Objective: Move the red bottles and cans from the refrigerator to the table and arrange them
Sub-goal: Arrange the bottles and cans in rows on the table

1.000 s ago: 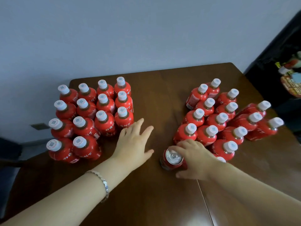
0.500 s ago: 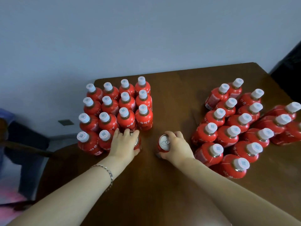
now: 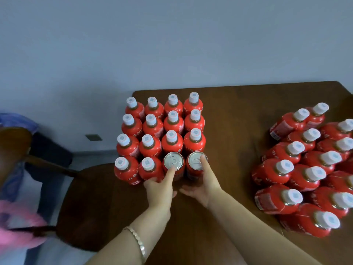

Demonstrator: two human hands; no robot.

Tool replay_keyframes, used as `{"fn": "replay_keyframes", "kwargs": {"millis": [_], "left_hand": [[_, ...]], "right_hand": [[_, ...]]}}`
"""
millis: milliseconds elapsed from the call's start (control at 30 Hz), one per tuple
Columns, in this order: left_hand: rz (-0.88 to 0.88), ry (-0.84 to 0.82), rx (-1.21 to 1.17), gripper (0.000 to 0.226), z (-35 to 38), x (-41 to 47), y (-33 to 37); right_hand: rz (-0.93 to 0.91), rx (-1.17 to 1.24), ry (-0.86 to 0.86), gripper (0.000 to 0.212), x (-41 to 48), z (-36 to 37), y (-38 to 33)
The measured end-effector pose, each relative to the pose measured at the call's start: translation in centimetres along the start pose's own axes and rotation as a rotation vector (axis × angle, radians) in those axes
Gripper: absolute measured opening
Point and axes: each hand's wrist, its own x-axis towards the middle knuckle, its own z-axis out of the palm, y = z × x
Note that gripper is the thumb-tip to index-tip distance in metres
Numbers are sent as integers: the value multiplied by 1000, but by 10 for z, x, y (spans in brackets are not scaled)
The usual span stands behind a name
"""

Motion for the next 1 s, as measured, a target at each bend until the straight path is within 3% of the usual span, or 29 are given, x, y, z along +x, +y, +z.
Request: {"fn": "replay_keyframes", "kwargs": {"millis": [33, 100, 233, 467, 600, 667, 733, 800, 1000], "left_hand": [[-219, -76, -222, 46, 4, 6, 7], [-362, -158, -407, 45, 10, 17, 15], [-342, -157, -297, 46, 21, 27, 10], [-360, -161, -218, 53, 18, 28, 9], [-297, 106, -210, 88, -7, 22, 6], [-154, 284, -180, 103, -28, 25, 8], [13, 340, -133, 109, -48, 35, 16], [63, 301, -100, 107, -60, 47, 24], [-239, -33, -551, 116, -49, 54, 34]], "right_hand": [[-15, 45, -2, 73, 2, 1, -1], [-51, 89, 17, 67, 3, 3, -3], [-66, 45, 21, 66, 3, 4, -4], [-77, -286, 108, 78, 6, 9, -5], [-3, -246, 32, 82, -4, 4, -8], [38, -178, -4, 83, -10, 5, -8], [71, -70, -43, 82, -16, 10, -8], [83, 60, -67, 80, -21, 17, -7], [86, 322, -59, 74, -27, 33, -2]]}}
